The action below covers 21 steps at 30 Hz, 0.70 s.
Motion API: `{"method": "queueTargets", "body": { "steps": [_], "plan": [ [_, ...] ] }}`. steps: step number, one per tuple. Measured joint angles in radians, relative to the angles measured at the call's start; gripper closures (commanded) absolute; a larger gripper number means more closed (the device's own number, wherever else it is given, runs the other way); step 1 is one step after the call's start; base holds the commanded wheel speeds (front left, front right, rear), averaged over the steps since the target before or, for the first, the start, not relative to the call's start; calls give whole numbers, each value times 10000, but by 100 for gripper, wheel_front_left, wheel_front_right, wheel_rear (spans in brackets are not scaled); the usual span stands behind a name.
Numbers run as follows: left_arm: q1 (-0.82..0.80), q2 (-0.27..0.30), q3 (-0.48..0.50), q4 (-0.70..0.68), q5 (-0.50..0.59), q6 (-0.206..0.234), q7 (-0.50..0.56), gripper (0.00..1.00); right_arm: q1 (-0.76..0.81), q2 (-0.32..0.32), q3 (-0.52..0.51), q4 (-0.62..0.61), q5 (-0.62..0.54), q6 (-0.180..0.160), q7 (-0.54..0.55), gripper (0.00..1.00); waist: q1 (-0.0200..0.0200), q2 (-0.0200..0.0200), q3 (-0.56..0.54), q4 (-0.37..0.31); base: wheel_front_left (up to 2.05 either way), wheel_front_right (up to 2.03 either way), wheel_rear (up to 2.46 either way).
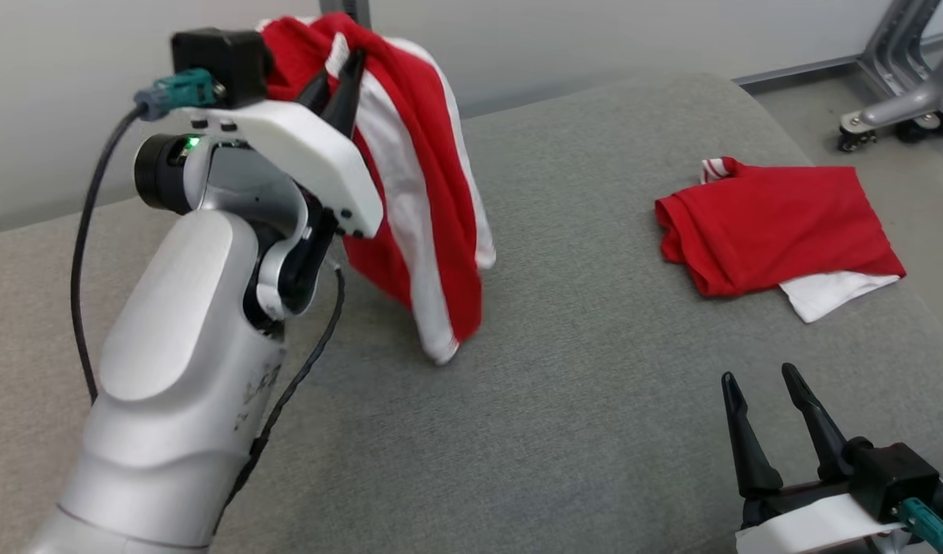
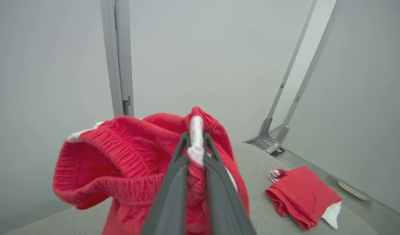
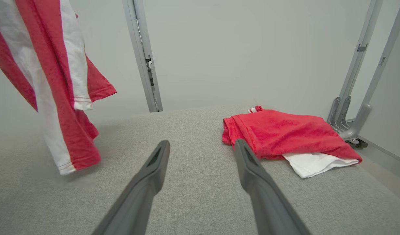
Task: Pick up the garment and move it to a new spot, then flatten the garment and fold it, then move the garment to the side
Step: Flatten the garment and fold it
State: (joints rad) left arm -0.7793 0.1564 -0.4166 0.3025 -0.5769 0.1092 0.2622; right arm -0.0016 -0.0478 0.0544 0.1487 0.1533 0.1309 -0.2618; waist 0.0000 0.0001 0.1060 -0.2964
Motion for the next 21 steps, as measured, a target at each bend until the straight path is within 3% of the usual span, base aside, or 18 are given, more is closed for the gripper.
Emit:
{"method": "queueTargets", "body": {
  "steps": [2, 7, 13, 21],
  "plan": [
    [-142, -382, 362, 242, -355, 297, -219, 100, -14, 0, 50, 29, 84, 0, 0, 0, 0, 0, 25, -159, 0, 0, 0],
    [-250, -631, 838, 982, -717, 794, -600, 100, -52, 0, 100, 90, 259, 0, 0, 0, 0, 0, 121, -416, 0, 0, 0],
    [1050, 92, 1605, 2424, -857, 1315, -1154, 100, -62, 4, 104, 167, 328, 0, 0, 0, 0, 0, 179, -439, 0, 0, 0],
    [3349, 422, 2702, 3216, -1580, 1325, -2554, 100, -43, 2, -29, 190, 104, 0, 0, 0, 0, 0, 189, 44, 0, 0, 0]
  ]
}}
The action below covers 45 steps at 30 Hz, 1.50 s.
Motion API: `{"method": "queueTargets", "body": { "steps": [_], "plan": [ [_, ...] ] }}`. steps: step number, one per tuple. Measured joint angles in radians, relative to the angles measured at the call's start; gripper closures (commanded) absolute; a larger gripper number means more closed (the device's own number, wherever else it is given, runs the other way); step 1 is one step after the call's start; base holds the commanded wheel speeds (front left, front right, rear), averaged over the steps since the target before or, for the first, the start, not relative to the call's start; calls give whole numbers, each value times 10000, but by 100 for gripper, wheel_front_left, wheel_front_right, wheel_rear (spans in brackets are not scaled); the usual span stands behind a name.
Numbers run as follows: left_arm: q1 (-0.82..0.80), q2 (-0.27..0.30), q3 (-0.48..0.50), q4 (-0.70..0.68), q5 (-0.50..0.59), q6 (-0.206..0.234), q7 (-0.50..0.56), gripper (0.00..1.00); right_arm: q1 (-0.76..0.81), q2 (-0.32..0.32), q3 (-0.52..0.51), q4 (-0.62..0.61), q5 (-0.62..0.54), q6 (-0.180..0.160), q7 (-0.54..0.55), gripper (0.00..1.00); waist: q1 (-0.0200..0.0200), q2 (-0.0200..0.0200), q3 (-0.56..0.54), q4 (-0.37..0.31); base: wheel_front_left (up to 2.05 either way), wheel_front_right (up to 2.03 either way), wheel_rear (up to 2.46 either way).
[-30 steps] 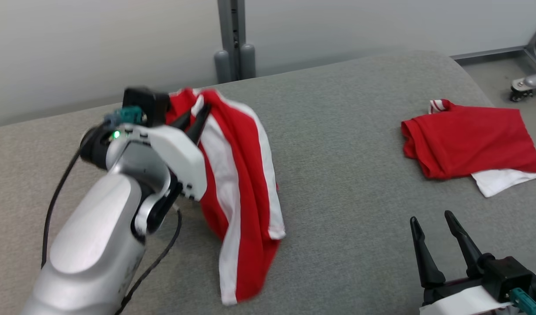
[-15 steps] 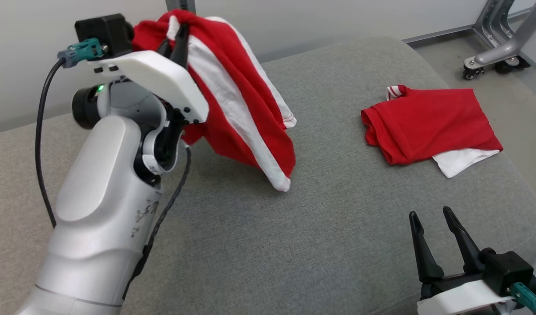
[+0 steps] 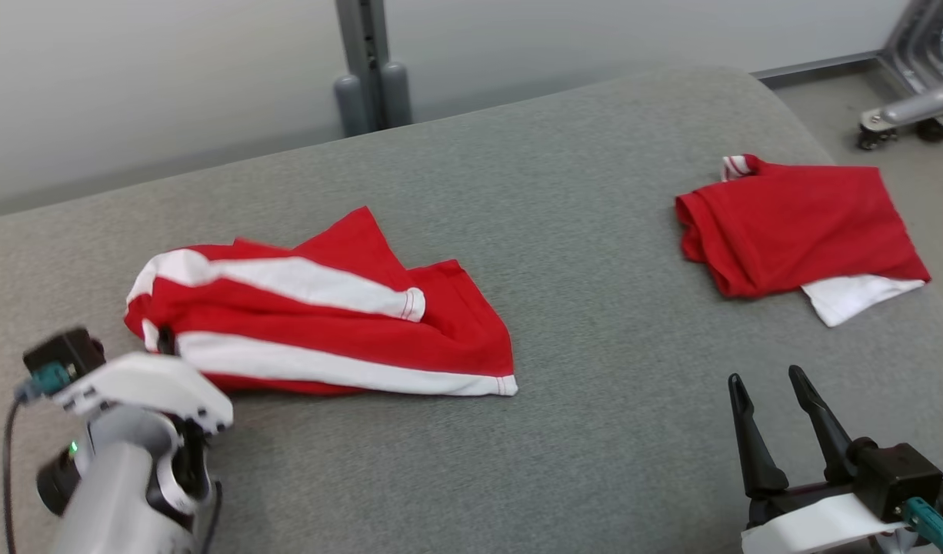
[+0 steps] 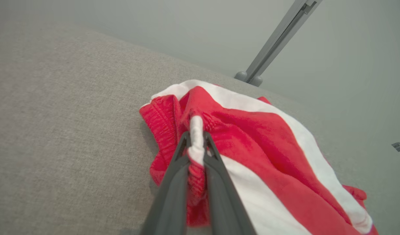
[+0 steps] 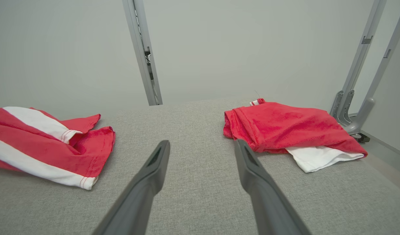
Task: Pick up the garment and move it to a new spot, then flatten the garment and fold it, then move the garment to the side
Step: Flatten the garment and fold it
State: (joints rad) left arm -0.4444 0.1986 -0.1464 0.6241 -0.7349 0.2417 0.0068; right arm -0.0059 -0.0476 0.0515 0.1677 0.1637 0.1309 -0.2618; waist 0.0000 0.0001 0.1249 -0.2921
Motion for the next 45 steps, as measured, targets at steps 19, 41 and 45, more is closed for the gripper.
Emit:
{"method": "queueTargets", "body": {
  "steps": [19, 41, 45],
  "plan": [
    [3724, -1310, -238, -1315, 1231, -1735, -2673, 0, -506, 4, 865, 295, -993, 0, 0, 0, 0, 0, -134, 2389, 0, 0, 0],
    [6397, -1494, 1367, -5630, 5563, -2541, -2685, 0, 1800, -4, -1521, -930, -1446, 0, 0, 0, 0, 0, -1748, 2833, 0, 0, 0],
    [6450, -1496, 1530, -5628, 5586, -2585, -2685, 0, 1800, -6, -1484, -899, -1360, 0, 0, 0, 0, 0, -1803, 2779, 0, 0, 0]
  ]
}}
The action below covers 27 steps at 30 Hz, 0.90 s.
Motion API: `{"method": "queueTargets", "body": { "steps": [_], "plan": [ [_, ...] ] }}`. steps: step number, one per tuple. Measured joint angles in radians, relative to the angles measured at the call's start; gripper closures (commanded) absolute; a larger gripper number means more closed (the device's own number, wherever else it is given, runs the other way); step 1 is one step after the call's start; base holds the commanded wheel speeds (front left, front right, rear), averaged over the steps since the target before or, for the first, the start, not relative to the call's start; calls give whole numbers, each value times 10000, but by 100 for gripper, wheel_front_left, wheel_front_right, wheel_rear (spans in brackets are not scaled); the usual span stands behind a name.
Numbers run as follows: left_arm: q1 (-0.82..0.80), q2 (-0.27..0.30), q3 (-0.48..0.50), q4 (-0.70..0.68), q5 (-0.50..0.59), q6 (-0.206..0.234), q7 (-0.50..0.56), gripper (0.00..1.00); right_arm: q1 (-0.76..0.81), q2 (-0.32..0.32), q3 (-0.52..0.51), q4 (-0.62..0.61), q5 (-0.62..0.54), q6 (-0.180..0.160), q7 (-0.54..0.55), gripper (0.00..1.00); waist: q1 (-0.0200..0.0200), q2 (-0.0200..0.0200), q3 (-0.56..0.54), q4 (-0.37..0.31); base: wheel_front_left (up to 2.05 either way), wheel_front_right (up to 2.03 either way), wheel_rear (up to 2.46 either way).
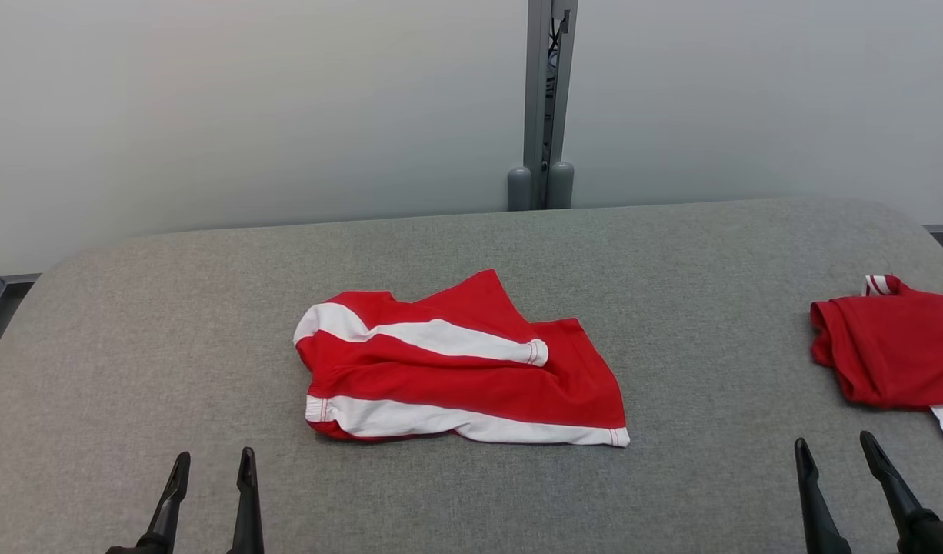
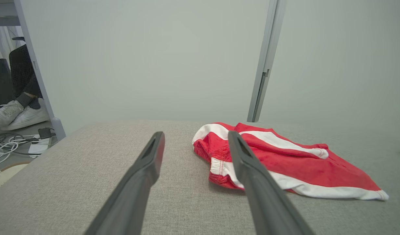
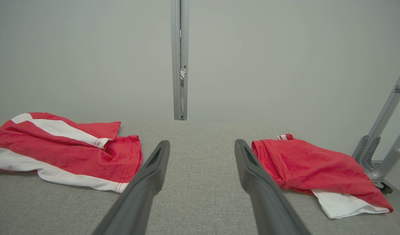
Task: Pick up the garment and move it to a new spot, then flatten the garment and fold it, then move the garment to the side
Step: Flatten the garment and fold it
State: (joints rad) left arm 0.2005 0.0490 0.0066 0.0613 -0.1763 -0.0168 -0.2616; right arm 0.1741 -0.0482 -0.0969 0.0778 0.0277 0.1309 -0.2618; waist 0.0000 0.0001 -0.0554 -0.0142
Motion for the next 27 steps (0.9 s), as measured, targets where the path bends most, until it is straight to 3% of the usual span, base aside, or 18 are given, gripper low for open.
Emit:
{"method": "queueTargets", "body": {
  "steps": [15, 22, 27],
  "plan": [
    [216, 8, -115, 165, 224, -351, -2, 0, -109, -4, 134, 226, 623, 0, 0, 0, 0, 0, -74, 222, 0, 0, 0],
    [-1654, 309, -1051, 3168, 830, -803, 290, 0, -1617, 15, 2592, 2901, 832, 0, 295, 0, 0, -1, 489, 230, 0, 0, 0],
    [-3275, 441, -1360, 4529, 876, -917, 982, 0, -3251, 27, 3427, 4449, 984, 0, 940, 0, 0, -1, 982, 190, 0, 0, 0]
  ]
}}
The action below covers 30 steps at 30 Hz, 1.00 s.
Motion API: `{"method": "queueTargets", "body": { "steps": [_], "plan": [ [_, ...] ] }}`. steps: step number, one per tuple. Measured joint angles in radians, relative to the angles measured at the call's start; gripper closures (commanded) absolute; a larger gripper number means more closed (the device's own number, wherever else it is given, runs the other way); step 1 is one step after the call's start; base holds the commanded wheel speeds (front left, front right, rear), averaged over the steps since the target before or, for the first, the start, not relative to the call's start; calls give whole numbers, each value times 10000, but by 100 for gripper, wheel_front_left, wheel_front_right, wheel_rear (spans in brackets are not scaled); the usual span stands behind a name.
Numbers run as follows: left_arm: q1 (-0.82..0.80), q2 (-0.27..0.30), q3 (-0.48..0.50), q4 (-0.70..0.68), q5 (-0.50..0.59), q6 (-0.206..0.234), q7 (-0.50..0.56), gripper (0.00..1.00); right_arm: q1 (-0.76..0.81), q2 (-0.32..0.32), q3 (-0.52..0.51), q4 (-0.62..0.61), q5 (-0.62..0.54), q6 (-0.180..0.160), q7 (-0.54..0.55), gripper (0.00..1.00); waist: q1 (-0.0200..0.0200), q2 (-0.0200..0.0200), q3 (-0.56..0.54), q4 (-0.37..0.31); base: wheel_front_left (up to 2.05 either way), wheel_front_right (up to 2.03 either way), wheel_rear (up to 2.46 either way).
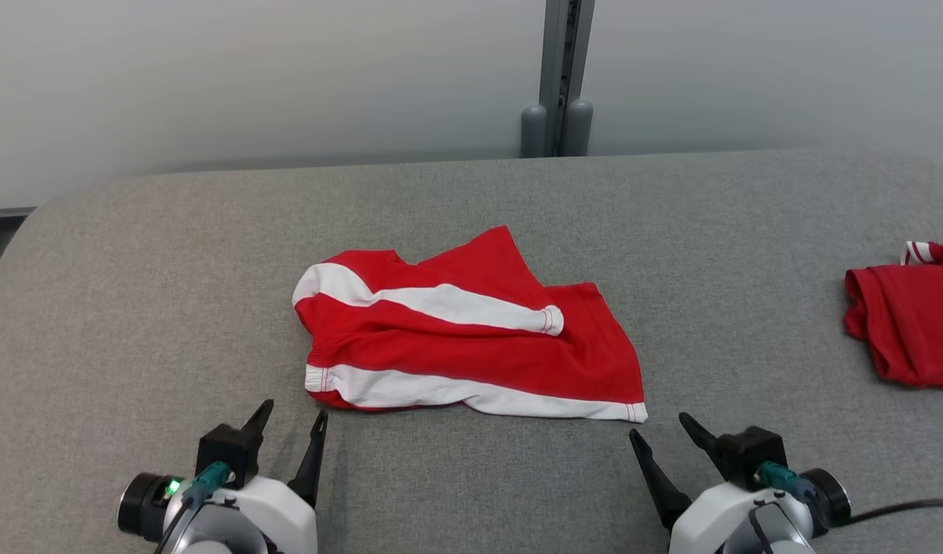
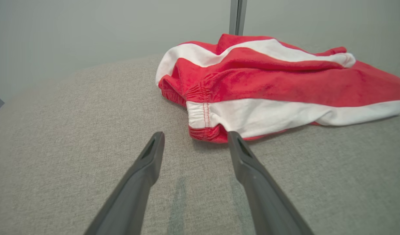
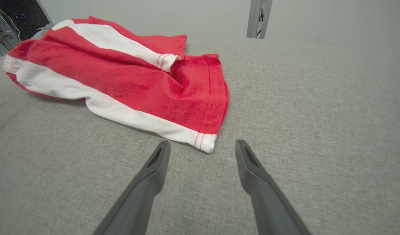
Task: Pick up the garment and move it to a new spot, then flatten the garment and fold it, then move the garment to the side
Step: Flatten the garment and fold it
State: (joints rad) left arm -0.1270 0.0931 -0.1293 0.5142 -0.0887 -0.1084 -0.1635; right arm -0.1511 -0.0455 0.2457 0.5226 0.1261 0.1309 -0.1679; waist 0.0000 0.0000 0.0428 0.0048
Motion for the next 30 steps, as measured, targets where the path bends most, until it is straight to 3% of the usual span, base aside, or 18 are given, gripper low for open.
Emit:
{"method": "queueTargets", "body": {
  "steps": [11, 24, 25, 26, 27, 28, 29, 30],
  "plan": [
    [-1848, 84, -635, 1381, -50, -138, 399, 0, -1979, -21, 637, 2071, 754, 0, 98, 0, 0, 0, 982, 64, 0, 0, 0],
    [-2431, 36, -961, 2061, -516, -171, 130, 0, -2648, -23, 1536, 3016, 1329, 0, -278, 0, 0, 0, 1275, 117, 0, 0, 0],
    [-2513, 15, -1068, 2125, -685, -182, 180, 35, -2722, -27, 1666, 3068, 1434, 0, -305, 27, 0, 0, 1306, 116, 0, 0, 0],
    [-2532, 31, -1185, 2167, -713, -182, 238, 52, -2749, -27, 1745, 3095, 1505, -2, -307, 51, 0, 0, 1319, 115, 0, 0, 0],
    [-2536, 36, -1300, 2192, -746, -186, 232, 52, -2784, -29, 1824, 3118, 1584, -2, -307, 51, 0, 0, 1333, 112, 0, 0, 0],
    [-2548, 33, -1383, 2228, -892, -199, 232, 71, -2820, -29, 1908, 3135, 1701, -2, -307, 72, 0, 0, 1345, 107, 0, 0, 0],
    [-2563, 50, -1547, 2266, -1011, -199, 309, 100, -2856, -27, 2036, 3150, 1795, 0, -305, 100, 0, 0, 1349, 95, 0, 0, 0],
    [-2564, 92, -1743, 2270, -1097, -198, 309, 100, -2880, -23, 2163, 3158, 1871, 0, -303, 100, 0, 0, 1348, 80, 0, 0, 0]
  ]
}}
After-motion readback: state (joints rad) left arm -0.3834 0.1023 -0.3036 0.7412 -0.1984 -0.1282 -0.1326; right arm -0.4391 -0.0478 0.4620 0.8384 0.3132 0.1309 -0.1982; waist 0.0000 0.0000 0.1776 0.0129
